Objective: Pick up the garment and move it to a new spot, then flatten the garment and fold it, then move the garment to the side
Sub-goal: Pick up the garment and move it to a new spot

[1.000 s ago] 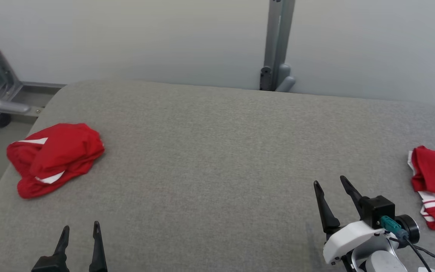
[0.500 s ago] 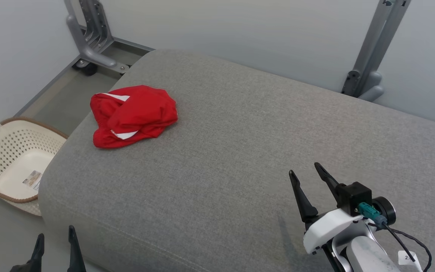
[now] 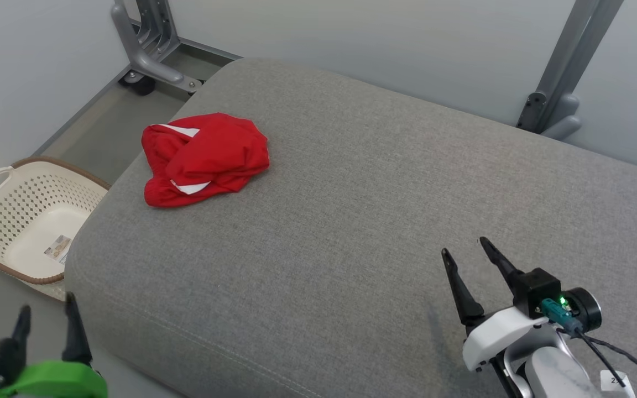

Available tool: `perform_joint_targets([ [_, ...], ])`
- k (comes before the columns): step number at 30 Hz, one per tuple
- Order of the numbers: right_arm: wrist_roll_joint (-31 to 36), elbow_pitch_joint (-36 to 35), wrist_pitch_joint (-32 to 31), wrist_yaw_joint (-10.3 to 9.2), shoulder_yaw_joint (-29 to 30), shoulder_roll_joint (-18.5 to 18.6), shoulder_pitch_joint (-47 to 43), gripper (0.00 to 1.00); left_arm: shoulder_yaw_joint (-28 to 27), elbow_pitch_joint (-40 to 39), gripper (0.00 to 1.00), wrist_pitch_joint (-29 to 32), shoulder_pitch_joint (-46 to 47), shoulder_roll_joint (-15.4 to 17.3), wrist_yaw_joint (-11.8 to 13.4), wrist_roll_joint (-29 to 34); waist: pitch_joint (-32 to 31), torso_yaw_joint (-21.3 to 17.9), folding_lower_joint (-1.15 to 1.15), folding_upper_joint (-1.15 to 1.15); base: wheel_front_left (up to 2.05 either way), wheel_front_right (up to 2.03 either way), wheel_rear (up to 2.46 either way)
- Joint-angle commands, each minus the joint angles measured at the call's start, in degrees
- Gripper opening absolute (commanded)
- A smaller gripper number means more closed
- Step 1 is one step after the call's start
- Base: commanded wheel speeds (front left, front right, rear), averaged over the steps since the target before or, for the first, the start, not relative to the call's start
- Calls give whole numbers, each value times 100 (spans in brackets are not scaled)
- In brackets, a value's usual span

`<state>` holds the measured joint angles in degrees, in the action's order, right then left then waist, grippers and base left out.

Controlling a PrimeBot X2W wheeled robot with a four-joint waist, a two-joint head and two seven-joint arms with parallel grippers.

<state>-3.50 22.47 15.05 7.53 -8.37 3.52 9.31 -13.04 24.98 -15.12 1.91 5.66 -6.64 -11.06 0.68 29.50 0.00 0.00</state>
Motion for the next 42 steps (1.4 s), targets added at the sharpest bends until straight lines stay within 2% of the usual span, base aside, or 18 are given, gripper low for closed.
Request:
perform_joint_targets([
  [1, 41, -48, 16, -9, 11, 124, 67, 100, -84, 54, 100, 1, 367, 134, -47, -107, 312, -288, 0, 0, 0, 0, 0],
  [5, 123, -116, 16, -9, -9, 299, 309, 100, -38, 290, 100, 2, 1020, 520, -84, -188, 684, -558, 0, 0, 0, 0, 0],
  [6, 134, -129, 16, -9, -36, 349, 366, 100, 55, 394, 100, 2, 1190, 622, -90, -240, 777, -619, 0, 0, 0, 0, 0],
  [7, 149, -139, 16, -9, -64, 430, 461, 100, 371, 571, 100, 2, 1579, 885, -93, -401, 932, -718, 0, 0, 0, 0, 0],
  [8, 149, -139, 16, -9, -64, 430, 461, 100, 371, 571, 100, 2, 1579, 885, -93, -401, 932, -718, 0, 0, 0, 0, 0],
  [10, 165, -167, 16, -9, -90, 493, 571, 100, 715, 831, 100, 2, 1898, 1143, -93, -651, 1086, -809, 0, 0, 0, 0, 0],
  [16, 202, -284, 15, -9, -216, 663, 862, 100, 1658, 1527, 100, 192, 2894, 1757, -90, -1814, 1507, -1103, 0, 0, 0, 0, 0],
  [21, 232, -393, 16, -9, -325, 798, 1115, 100, 2334, 1852, 100, 482, 3332, 2125, -91, -2707, 1784, -1380, 0, 0, 0, 0, 0],
  [25, 253, -501, 16, -9, -335, 871, 1270, 100, 2700, 1997, 100, 712, 3491, 2347, -91, -3399, 1995, -1596, 0, 0, 0, 0, 0],
  [29, 283, -588, 16, -9, -266, 943, 1254, 100, 3043, 2210, 100, 747, 3606, 2552, -91, -3791, 2197, -1754, 0, 0, 0, 0, 0],
  [40, 306, -732, -14, -9, -153, 1023, 1254, 100, 3455, 3212, 100, 651, 3928, 2623, -91, -4371, 2388, -2097, 0, 0, 0, 0, 0],
  [41, 306, -736, -22, -9, -149, 1017, 1255, 100, 3475, 3305, 56, 674, 3955, 2637, -90, -4402, 2390, -2118, 0, 0, 0, 0, 0],
  [42, 306, -733, -18, -9, -151, 1006, 1262, 100, 3515, 3366, 0, 689, 3997, 2650, -90, -4417, 2381, -2141, 0, 0, 0, 0, 0],
])
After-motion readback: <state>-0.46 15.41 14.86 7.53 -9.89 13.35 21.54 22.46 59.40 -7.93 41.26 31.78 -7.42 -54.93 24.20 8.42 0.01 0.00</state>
